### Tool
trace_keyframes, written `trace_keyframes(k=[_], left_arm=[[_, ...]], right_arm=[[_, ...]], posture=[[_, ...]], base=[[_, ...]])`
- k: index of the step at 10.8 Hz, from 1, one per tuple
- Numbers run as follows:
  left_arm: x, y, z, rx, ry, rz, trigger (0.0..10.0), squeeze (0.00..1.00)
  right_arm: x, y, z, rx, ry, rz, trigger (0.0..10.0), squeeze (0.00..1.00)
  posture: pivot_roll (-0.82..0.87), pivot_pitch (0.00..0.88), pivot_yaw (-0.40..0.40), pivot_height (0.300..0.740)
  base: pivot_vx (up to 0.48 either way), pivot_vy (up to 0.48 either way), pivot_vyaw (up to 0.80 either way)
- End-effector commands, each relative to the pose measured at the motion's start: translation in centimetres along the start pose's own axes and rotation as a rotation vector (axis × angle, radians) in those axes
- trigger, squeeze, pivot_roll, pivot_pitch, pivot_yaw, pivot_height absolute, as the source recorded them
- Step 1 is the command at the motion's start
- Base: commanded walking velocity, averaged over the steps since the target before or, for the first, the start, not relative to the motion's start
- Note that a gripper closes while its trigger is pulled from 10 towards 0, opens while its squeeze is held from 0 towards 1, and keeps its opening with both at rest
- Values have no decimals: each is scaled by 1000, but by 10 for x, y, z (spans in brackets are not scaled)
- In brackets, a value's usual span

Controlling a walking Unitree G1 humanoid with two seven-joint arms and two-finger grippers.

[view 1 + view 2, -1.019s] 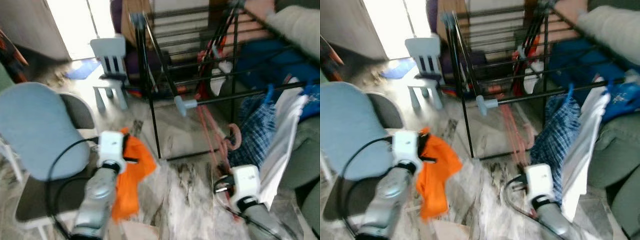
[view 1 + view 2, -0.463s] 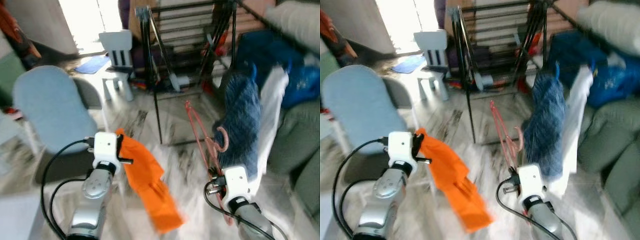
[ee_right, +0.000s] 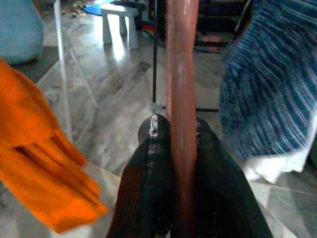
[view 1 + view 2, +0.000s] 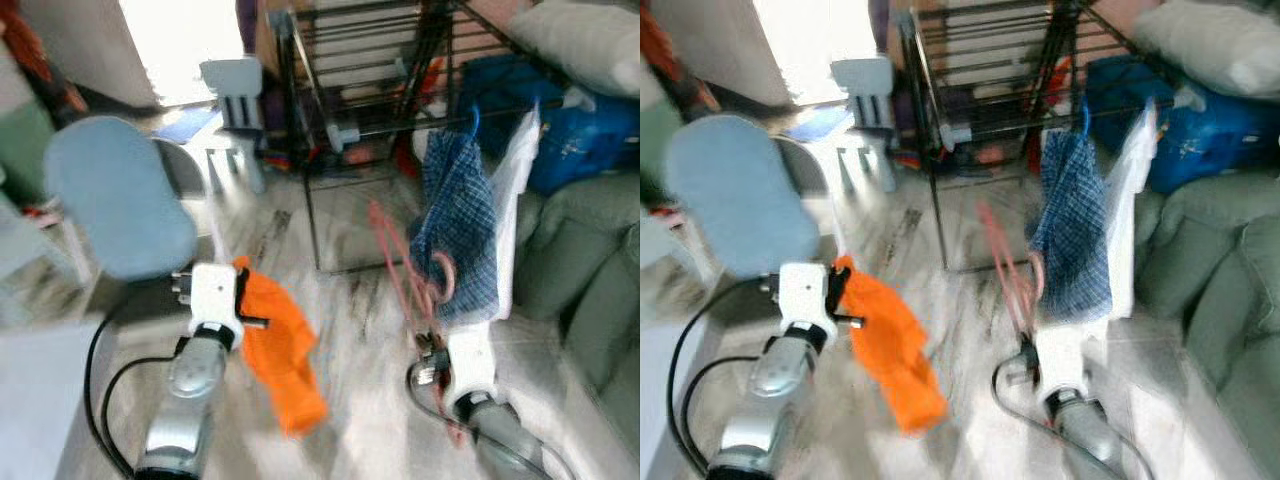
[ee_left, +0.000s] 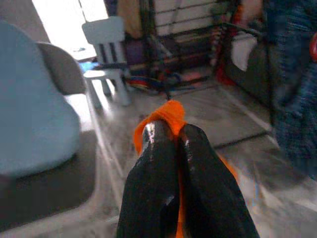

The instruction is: Hang hanger

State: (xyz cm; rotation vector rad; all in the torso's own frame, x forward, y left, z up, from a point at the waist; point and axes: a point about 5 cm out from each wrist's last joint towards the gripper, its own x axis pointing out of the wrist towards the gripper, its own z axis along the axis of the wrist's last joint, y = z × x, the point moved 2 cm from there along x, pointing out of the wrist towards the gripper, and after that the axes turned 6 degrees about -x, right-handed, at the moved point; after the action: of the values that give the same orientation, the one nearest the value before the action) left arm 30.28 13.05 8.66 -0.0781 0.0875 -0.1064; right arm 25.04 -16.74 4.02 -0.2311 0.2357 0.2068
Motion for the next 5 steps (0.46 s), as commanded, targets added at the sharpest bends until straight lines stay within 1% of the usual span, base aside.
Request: trace_keyframes(k=[1, 5], left_arm=[[3, -3, 10, 16, -36, -17, 10000, 0], [3, -5, 8, 15, -32, -24, 10000, 0]], right_arm=[[1, -2, 3, 2, -10, -10, 0, 0], [3, -3, 3, -3, -13, -9, 0, 0]], posture=[[-157, 0, 105, 740], [-156, 0, 97, 740]], base=[[-281, 0, 0], [-285, 0, 0]])
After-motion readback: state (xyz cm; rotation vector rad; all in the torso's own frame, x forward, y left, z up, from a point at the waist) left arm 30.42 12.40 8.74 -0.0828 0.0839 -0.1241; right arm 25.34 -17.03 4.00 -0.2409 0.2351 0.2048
